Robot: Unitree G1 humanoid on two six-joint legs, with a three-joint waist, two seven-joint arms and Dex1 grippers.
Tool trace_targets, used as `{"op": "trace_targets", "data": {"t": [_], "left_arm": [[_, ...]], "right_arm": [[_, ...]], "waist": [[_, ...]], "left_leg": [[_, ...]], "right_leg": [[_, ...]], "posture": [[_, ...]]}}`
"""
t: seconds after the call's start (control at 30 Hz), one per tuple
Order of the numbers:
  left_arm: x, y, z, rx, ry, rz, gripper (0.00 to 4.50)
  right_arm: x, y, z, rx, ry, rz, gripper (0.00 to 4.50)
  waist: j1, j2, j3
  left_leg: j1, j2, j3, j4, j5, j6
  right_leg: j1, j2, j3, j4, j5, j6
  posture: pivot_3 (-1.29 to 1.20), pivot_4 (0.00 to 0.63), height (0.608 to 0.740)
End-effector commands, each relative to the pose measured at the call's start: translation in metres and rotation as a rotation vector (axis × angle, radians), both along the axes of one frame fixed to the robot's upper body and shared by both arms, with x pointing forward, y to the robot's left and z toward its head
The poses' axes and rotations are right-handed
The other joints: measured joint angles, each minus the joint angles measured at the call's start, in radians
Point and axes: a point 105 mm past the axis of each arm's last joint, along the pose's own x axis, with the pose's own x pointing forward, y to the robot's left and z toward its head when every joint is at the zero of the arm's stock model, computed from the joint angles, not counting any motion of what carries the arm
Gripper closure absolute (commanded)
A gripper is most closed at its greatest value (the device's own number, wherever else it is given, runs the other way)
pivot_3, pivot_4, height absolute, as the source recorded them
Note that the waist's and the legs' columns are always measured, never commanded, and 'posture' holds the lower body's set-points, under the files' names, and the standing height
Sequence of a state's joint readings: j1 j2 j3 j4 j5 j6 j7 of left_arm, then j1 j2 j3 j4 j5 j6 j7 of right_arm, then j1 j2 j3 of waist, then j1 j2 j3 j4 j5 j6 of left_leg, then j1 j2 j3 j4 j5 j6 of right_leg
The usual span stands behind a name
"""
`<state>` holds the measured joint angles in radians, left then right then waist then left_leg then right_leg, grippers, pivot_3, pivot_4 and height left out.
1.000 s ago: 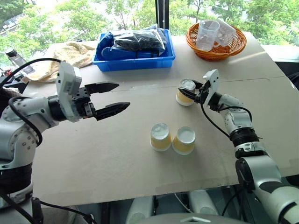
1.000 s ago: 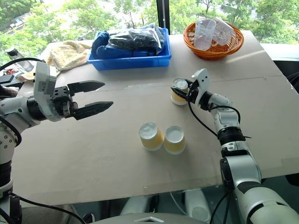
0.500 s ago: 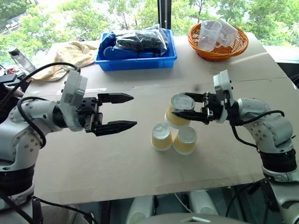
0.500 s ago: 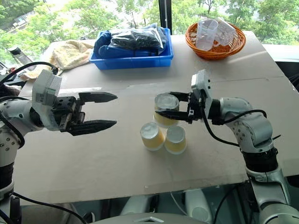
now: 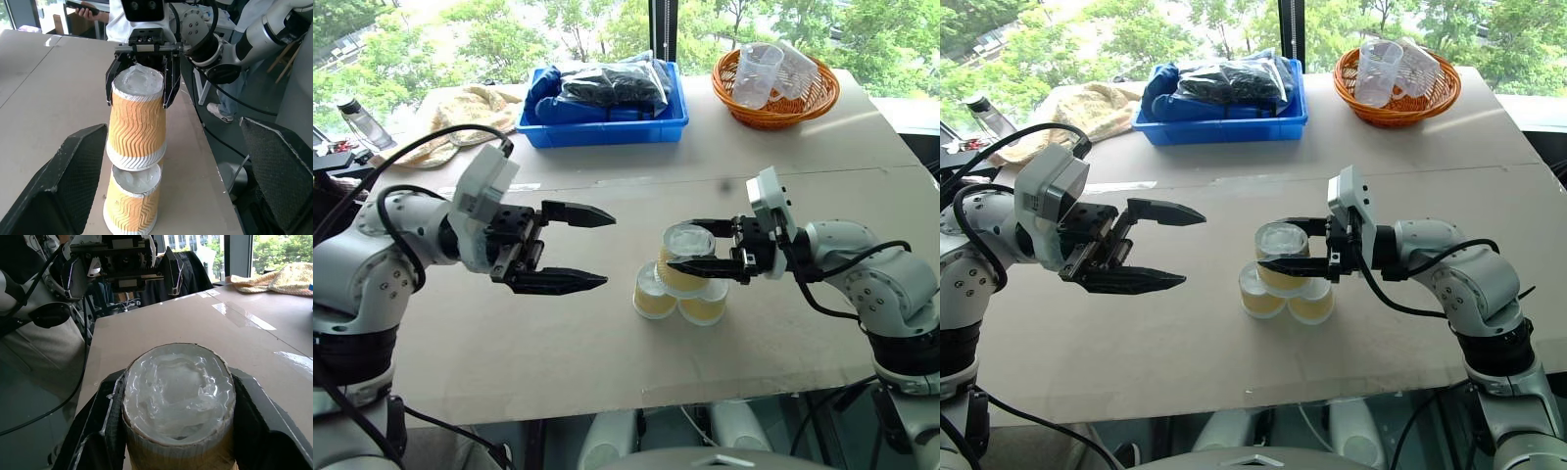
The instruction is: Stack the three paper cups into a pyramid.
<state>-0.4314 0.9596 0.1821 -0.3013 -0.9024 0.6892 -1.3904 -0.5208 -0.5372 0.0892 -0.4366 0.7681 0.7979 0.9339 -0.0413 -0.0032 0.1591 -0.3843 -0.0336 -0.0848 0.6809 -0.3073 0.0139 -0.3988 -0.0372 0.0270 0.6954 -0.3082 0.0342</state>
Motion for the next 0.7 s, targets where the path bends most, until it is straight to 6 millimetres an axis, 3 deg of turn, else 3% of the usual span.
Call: {"op": "trace_targets", "data": {"t": [0.03, 0.13, 0.37, 0.53, 0.7], "left_arm": [[-0.002, 0.0, 0.006, 0.018, -0.039, -0.013, 0.0], [-0.002, 0.0, 0.005, 0.021, -0.04, -0.014, 0.0], [-0.001, 0.005, 0.003, 0.032, -0.042, 0.008, 0.0], [0.002, 0.011, -0.014, 0.039, -0.043, 0.118, 0.0], [-0.005, 0.029, -0.052, 0.056, 0.043, 0.298, 0.0]], "right_arm": [[-0.006, 0.001, 0.007, 0.014, -0.021, 0.019, 1.17], [-0.006, 0.001, 0.011, 0.037, -0.027, 0.016, 0.02], [-0.007, -0.01, 0.016, 0.056, -0.032, -0.002, 0.02], [-0.015, -0.049, 0.025, 0.161, -0.012, -0.099, 0.02], [-0.024, -0.101, 0.012, 0.182, 0.022, -0.28, 0.02]], "waist": [[0.0, 0.0, 0.0], [0.0, 0.0, 0.0], [0.001, 0.0, 0.0], [0.003, 0.0, 0.0], [0.005, 0.0, 0.0]], "left_leg": [[0.0, 0.0, 0.0, 0.0, 0.0, 0.0], [0.0, 0.0, 0.0, 0.0, 0.0, 0.0], [0.0, 0.0, 0.0, 0.0, 0.0, 0.0], [-0.001, 0.0, 0.0, 0.0, 0.0, 0.0], [-0.001, 0.0, 0.0, -0.001, 0.0, 0.001]], "right_leg": [[0.0, 0.0, 0.0, 0.0, 0.0, 0.0], [0.0, 0.0, 0.0, 0.0, 0.0, 0.0], [0.0, 0.0, 0.0, 0.0, 0.0, 0.0], [0.0, 0.0, 0.0, -0.001, 0.0, 0.0], [0.0, -0.001, 0.0, -0.002, 0.0, 0.0]], "posture": [[0.0, 0.15, 0.74], [0.0, 0.15, 0.74], [0.0, 0.15, 0.74], [0.0, 0.15, 0.74], [0.0, 0.15, 0.74]]}}
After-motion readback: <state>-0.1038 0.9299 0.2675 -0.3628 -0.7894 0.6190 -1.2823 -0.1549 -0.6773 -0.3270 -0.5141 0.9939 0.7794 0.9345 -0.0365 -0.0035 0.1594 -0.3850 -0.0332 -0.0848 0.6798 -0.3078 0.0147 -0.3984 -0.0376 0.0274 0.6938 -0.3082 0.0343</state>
